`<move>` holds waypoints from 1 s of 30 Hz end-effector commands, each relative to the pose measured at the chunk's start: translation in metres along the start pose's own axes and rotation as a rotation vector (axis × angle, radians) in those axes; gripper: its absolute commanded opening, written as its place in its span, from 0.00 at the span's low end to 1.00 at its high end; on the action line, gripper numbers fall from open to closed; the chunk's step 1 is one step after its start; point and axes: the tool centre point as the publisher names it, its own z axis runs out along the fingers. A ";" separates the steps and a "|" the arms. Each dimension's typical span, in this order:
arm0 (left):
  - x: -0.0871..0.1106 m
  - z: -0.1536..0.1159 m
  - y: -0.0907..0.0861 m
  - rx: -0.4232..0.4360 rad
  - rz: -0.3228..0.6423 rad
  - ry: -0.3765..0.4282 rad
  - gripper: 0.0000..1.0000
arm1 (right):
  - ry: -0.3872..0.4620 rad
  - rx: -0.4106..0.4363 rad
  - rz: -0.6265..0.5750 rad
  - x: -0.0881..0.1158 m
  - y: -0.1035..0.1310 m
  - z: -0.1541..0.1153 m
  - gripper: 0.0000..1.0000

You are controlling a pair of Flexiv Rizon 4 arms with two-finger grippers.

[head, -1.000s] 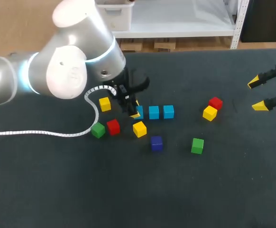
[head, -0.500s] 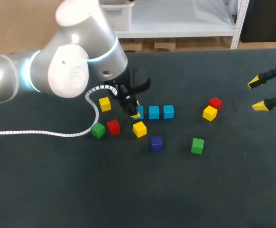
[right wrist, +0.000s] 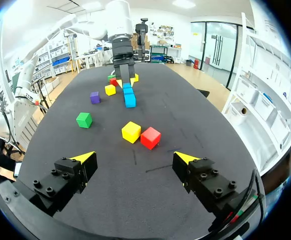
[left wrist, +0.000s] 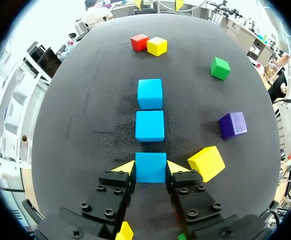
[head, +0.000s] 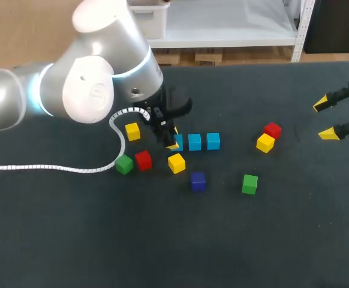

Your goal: Place the blue cubes, place green cubes on the blue cubes, place the yellow cubes on the green cubes, then place the red cubes on the yellow cubes, and place purple cube on the red cubes.

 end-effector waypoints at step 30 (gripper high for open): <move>0.004 0.003 -0.003 0.024 -0.007 0.006 0.00 | -0.001 0.000 -0.001 0.000 -0.001 0.001 1.00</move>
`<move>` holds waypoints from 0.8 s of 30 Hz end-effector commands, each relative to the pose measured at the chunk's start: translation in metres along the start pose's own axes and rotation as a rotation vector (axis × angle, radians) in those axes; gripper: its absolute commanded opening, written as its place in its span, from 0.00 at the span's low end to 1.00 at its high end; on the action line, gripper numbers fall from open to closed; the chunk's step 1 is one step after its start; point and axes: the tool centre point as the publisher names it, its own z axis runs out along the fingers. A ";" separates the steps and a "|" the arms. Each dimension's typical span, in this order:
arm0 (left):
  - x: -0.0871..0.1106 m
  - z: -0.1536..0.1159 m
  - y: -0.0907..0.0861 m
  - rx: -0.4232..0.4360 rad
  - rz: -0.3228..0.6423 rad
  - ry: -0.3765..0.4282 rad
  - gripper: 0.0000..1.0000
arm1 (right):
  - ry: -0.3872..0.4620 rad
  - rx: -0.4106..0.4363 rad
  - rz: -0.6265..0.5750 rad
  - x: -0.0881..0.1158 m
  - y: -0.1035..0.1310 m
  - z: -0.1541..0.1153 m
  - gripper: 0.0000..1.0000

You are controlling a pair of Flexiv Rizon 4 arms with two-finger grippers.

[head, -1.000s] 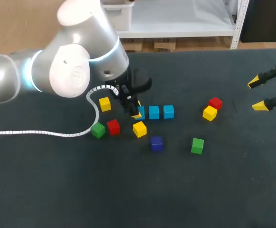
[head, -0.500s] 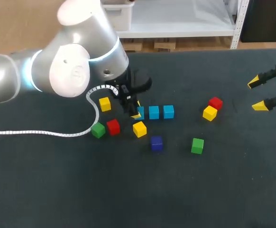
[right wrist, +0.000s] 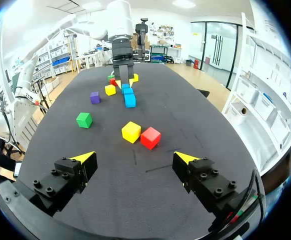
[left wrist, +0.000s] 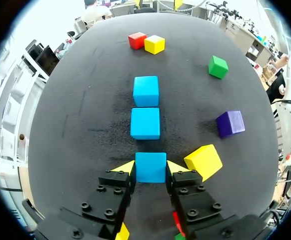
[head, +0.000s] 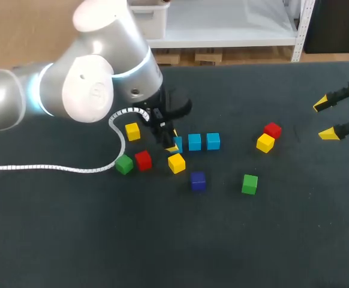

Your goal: Place the blue cubes, place green cubes on the blue cubes, place the yellow cubes on the green cubes, then place the red cubes on the yellow cubes, and place purple cube on the red cubes.

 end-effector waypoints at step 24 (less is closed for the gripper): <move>0.003 0.003 0.002 0.022 -0.006 0.008 1.00 | -0.001 0.000 -0.001 0.000 -0.001 0.001 1.00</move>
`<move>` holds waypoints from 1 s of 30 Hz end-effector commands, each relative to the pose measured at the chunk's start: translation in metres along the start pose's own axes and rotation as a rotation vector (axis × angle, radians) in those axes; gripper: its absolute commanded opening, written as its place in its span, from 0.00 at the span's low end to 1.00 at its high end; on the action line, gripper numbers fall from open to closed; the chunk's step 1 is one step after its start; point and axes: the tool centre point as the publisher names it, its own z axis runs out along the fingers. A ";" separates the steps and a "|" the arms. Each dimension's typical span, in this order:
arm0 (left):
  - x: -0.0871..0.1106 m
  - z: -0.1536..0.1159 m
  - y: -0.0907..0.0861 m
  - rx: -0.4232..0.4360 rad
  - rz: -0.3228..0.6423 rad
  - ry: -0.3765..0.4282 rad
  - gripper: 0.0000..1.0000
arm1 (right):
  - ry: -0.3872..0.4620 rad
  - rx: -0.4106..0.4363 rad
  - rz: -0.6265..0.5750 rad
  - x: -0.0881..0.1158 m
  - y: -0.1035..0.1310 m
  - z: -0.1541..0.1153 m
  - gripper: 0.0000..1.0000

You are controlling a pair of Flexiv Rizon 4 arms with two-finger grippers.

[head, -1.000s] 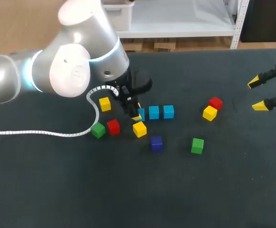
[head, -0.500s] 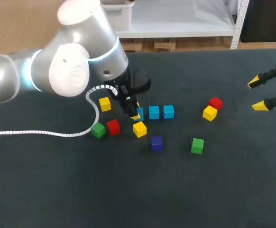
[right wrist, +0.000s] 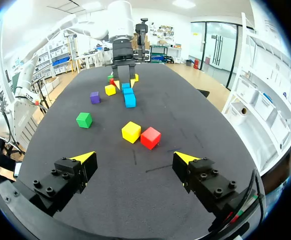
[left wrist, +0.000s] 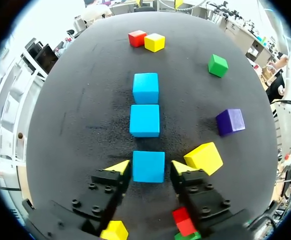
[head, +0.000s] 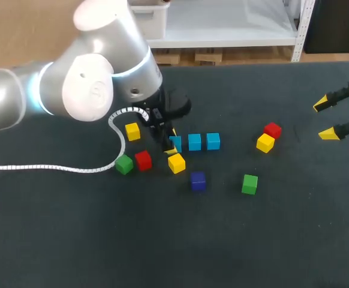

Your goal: Place the blue cubes, place green cubes on the blue cubes, place the yellow cubes on the green cubes, then place the red cubes on the yellow cubes, and place purple cube on the red cubes.

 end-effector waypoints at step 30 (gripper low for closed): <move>0.026 -0.062 -0.018 -0.053 -0.049 0.024 1.00 | -0.001 0.000 -0.001 0.000 -0.001 0.001 1.00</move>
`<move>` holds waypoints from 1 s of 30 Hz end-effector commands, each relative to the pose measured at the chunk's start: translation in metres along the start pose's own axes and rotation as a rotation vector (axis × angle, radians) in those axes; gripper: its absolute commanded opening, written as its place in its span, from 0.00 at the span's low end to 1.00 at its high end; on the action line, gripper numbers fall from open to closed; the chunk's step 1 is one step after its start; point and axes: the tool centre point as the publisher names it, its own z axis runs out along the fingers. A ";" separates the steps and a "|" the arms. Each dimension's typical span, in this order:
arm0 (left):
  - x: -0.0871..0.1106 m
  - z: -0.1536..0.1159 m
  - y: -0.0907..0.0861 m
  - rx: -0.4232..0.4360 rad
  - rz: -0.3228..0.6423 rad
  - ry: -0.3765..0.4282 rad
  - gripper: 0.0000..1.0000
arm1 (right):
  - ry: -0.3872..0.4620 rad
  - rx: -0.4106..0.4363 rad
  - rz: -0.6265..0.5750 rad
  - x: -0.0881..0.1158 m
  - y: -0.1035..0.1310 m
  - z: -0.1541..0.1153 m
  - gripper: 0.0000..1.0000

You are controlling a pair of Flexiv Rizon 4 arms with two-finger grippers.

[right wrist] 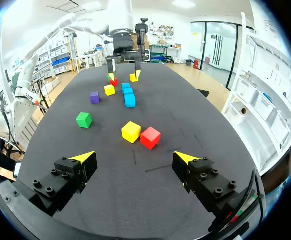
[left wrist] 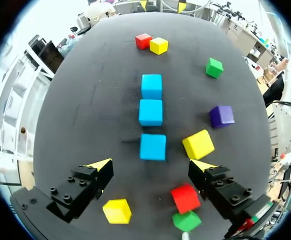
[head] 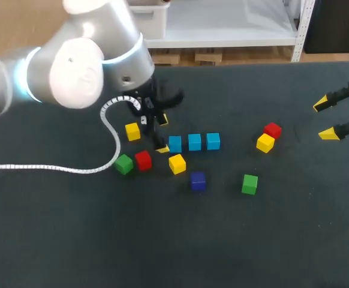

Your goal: Place the blue cubes, place green cubes on the blue cubes, place the yellow cubes on the green cubes, then place the red cubes on the yellow cubes, and place purple cube on the red cubes.

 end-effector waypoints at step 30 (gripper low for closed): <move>0.089 -0.061 -0.039 0.107 0.821 0.060 1.00 | -0.001 0.000 -0.001 0.000 -0.001 0.001 1.00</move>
